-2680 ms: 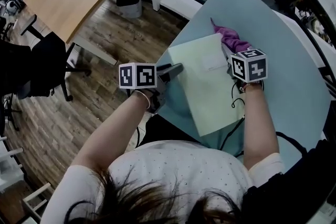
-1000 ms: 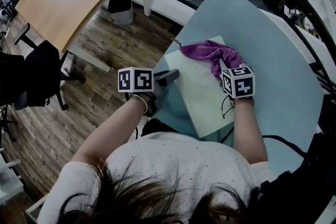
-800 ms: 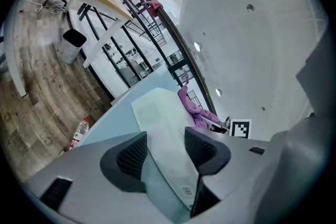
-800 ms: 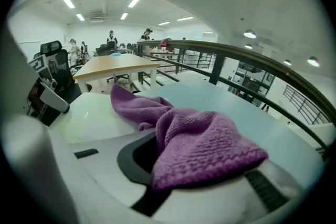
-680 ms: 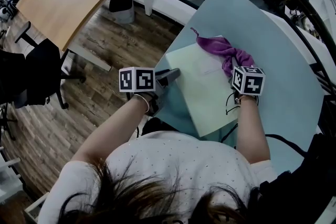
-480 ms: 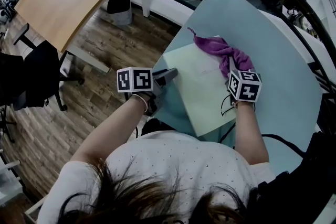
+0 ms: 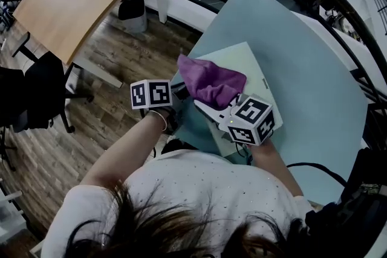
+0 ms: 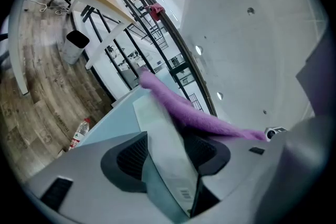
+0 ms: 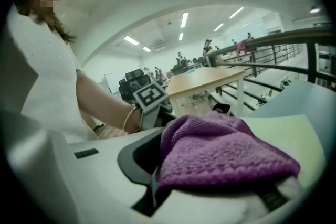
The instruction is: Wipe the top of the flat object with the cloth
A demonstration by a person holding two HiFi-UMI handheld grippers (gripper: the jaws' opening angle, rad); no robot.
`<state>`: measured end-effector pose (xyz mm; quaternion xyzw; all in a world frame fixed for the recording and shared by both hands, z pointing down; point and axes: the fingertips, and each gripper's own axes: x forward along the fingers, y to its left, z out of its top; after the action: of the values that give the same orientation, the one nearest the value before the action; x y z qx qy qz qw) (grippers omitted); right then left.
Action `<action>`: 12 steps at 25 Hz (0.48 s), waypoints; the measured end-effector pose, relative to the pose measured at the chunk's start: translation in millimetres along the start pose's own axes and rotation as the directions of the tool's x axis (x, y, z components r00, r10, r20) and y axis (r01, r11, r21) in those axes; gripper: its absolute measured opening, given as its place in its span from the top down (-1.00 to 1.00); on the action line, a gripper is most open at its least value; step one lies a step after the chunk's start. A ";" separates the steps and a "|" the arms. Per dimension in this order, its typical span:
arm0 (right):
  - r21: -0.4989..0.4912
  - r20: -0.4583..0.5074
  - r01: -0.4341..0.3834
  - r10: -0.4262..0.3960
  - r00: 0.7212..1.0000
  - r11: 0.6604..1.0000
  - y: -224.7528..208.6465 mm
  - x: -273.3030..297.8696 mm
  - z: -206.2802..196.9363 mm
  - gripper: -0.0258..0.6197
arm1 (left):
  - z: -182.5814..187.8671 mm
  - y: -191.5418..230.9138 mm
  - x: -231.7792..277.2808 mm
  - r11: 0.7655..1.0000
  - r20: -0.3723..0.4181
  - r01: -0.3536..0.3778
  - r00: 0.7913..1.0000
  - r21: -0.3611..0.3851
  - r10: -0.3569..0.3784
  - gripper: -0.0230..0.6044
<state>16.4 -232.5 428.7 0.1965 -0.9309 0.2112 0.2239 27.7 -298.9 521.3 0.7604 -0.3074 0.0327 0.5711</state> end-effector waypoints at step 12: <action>-0.137 -0.232 0.294 -0.320 0.919 0.946 -64.6 -4.6 -52.5 0.84 | 0.6 -1.0 0.3 1.000 -0.001 -0.006 1.000 0.005 0.006 0.24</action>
<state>67.5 -259.8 488.7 0.3003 -0.8620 0.1498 0.3798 28.3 -299.4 520.4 0.7610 -0.3093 0.0355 0.5692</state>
